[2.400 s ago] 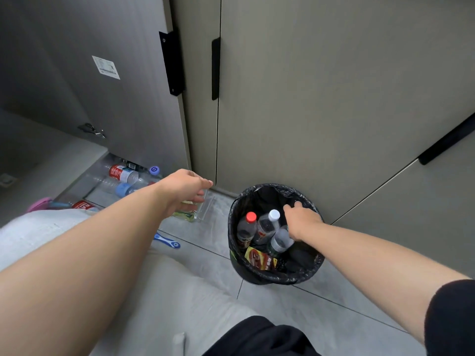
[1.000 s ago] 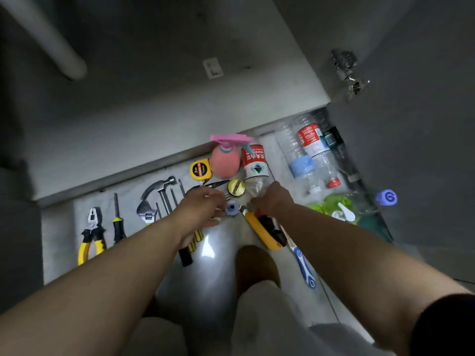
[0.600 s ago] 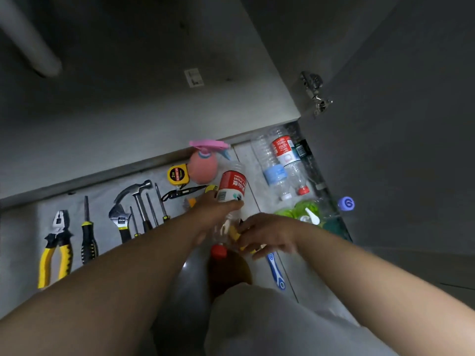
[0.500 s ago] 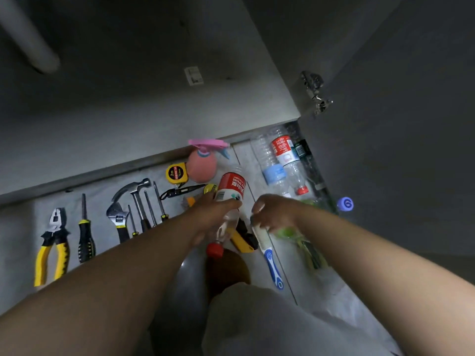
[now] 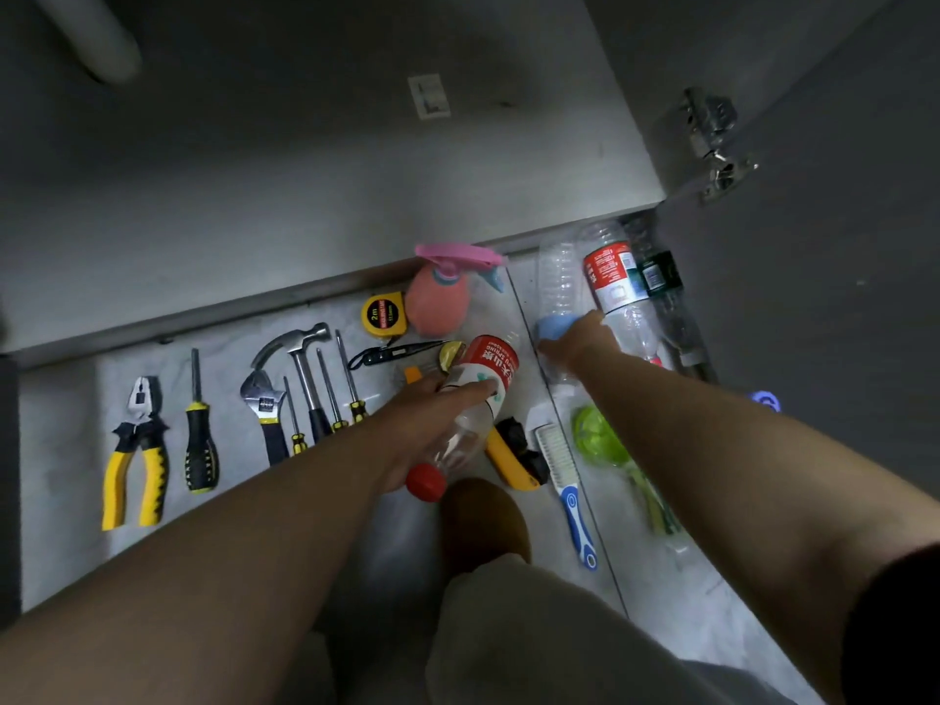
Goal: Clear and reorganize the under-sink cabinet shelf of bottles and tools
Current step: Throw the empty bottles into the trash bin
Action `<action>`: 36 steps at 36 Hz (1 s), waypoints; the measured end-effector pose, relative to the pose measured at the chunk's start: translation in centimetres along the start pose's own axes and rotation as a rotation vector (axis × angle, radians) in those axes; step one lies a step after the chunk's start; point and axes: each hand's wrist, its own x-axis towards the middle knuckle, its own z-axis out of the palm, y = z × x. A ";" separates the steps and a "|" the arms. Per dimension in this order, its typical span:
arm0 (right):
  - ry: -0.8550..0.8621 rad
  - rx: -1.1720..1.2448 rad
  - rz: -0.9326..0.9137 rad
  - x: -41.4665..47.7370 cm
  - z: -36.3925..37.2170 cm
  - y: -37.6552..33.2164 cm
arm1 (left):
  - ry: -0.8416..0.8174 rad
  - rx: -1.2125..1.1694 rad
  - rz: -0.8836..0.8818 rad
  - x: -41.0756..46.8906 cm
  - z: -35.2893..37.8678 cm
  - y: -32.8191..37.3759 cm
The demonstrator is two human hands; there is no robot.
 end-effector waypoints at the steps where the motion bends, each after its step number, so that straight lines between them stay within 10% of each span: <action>1: -0.041 -0.006 -0.008 -0.2 0.3 -0.1 | -0.008 0.009 -0.011 0.0 0.0 0.0; 18: 0.064 0.648 -0.116 -14.3 -11.8 5.7 | -0.189 0.292 0.209 -10.0 6.4 4.8; 36: 0.028 0.659 -0.228 -36.2 -17.8 30.0 | -0.107 0.984 0.232 -26.3 25.5 1.3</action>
